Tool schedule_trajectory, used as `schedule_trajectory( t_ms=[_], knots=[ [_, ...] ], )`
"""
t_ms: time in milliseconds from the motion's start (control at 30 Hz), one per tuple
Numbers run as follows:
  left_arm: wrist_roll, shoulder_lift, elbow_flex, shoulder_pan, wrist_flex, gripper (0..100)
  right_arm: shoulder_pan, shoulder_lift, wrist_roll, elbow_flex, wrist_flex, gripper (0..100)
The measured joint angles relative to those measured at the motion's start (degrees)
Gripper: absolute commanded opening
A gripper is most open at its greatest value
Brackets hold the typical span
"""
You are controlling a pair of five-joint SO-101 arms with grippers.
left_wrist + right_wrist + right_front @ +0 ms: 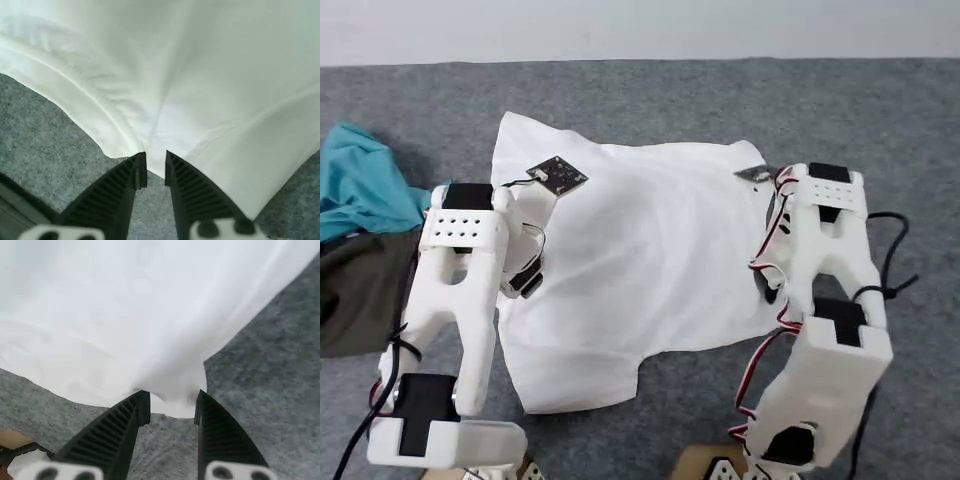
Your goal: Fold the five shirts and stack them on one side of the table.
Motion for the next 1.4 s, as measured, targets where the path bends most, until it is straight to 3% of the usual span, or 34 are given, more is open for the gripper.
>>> schedule_trajectory(
  t_ms=[233,433,800,967,1133,1400],
  knots=[
    [0.0,0.0,0.0,0.0,0.0,7,0.0,4.3,-1.9,-0.4,0.0,16.0],
    [0.0,0.0,0.0,0.0,0.0,7,0.6,5.9,-2.3,-1.8,0.6,3.9],
    [0.0,0.0,0.0,0.0,0.1,7,9.3,6.5,1.8,-0.9,4.4,3.1],
    [0.0,0.0,0.0,0.0,0.1,7,10.0,6.5,2.2,-0.9,4.4,4.4],
    [0.0,-0.4,0.0,0.0,1.1,7,10.0,6.5,2.2,-1.8,6.3,19.2],
    [0.0,-0.4,-0.1,0.0,2.2,7,9.0,2.9,2.3,-7.0,9.9,20.8]
  ],
)
